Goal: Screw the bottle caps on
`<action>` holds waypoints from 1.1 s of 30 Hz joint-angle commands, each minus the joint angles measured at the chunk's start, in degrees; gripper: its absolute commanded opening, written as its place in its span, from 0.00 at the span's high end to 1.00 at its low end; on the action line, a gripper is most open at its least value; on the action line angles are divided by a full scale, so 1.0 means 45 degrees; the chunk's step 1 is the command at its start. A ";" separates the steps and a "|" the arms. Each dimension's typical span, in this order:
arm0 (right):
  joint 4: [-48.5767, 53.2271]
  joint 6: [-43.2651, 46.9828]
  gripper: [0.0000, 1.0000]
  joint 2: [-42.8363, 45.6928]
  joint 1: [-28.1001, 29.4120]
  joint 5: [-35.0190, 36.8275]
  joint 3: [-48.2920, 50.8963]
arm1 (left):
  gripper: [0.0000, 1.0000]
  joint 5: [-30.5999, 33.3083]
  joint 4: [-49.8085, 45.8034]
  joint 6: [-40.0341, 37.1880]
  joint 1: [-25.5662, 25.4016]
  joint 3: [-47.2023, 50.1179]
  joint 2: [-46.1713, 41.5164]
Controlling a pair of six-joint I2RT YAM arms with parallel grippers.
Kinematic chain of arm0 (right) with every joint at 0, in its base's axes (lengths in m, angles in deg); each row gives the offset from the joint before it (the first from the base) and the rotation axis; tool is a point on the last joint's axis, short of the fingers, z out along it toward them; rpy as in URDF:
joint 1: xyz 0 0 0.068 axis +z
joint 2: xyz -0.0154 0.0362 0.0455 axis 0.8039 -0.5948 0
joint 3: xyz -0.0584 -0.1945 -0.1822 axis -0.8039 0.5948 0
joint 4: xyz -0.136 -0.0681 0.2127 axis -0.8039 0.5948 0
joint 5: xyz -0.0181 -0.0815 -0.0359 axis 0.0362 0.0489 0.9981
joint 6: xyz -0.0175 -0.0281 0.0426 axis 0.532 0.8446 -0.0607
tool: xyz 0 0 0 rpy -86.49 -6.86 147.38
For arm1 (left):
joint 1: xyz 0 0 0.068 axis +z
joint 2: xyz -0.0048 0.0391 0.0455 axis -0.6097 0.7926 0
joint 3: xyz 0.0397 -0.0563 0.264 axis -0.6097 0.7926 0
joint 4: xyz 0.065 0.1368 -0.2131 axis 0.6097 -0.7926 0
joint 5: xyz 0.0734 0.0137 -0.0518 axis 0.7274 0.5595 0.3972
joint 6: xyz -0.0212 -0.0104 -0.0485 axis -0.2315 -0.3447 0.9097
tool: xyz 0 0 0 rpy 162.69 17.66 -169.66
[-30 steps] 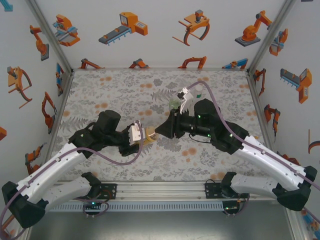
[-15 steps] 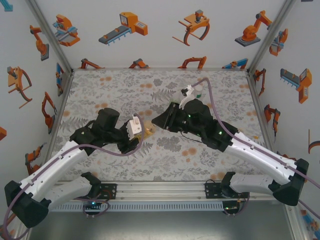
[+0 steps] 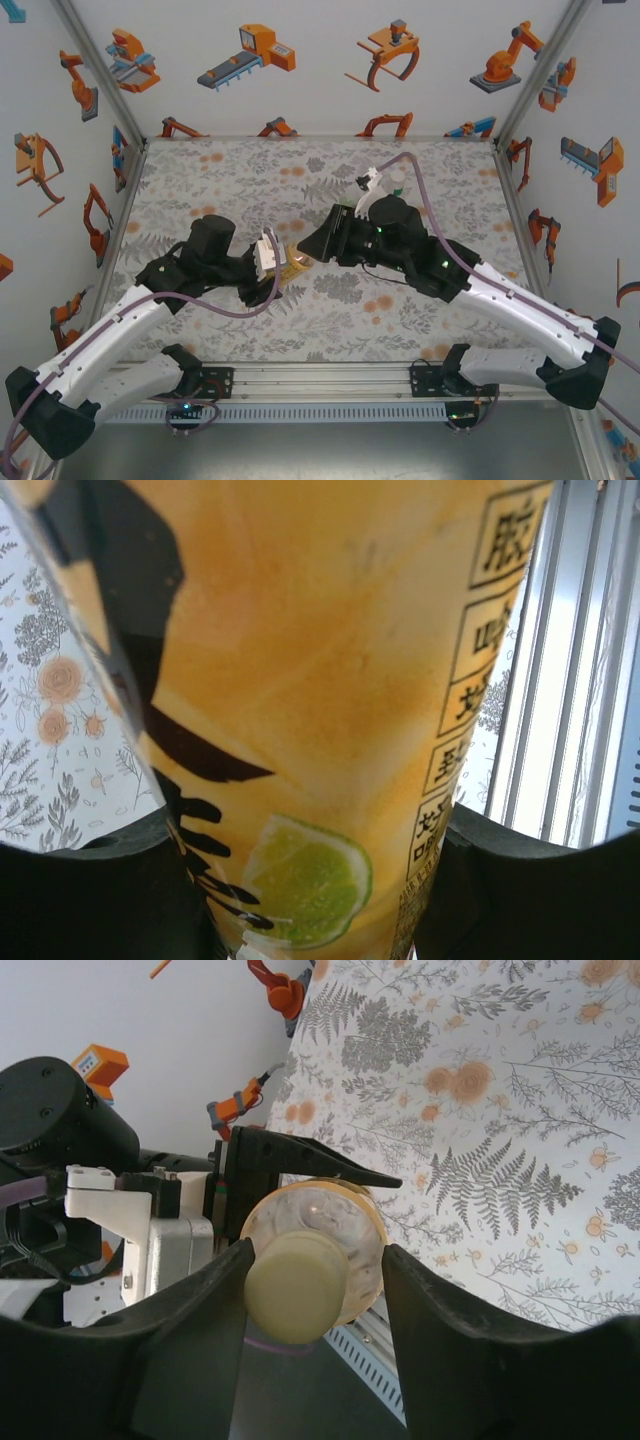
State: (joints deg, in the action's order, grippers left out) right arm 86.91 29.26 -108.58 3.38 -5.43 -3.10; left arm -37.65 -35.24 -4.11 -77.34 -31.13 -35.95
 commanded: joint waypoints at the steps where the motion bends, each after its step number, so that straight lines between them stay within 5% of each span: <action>1: 0.1084 0.0833 0.42 0.0271 0.0133 -0.0274 -0.0572 | 1.00 -0.0799 0.0960 -0.0233 -0.0060 -0.0202 -0.0238; 12: 0.1543 0.4817 0.28 0.1610 0.0133 -0.0702 -0.1830 | 1.00 -0.1436 0.0860 -0.0420 -0.0069 -0.0192 -0.0233; 19: 0.1508 1.0185 0.39 0.2456 0.0131 -0.3130 -0.2065 | 1.00 -0.2517 0.0124 -0.0980 -0.0311 -0.0406 0.0140; 26: 0.5250 1.6229 0.40 0.1852 0.0126 -0.5834 -0.3206 | 1.00 -0.2755 -0.0974 -0.1743 -0.1020 -0.0671 0.0652; 33: 0.5437 1.7382 0.43 0.1299 0.0119 -0.6230 -0.3034 | 1.00 -0.2919 -0.1253 -0.1903 -0.1186 -0.0729 0.0755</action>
State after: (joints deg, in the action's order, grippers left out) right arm 109.66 101.52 -102.22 3.60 -30.96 -16.12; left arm -48.23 -39.22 -10.75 -82.28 -32.62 -32.82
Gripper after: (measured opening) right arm 0.574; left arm 0.540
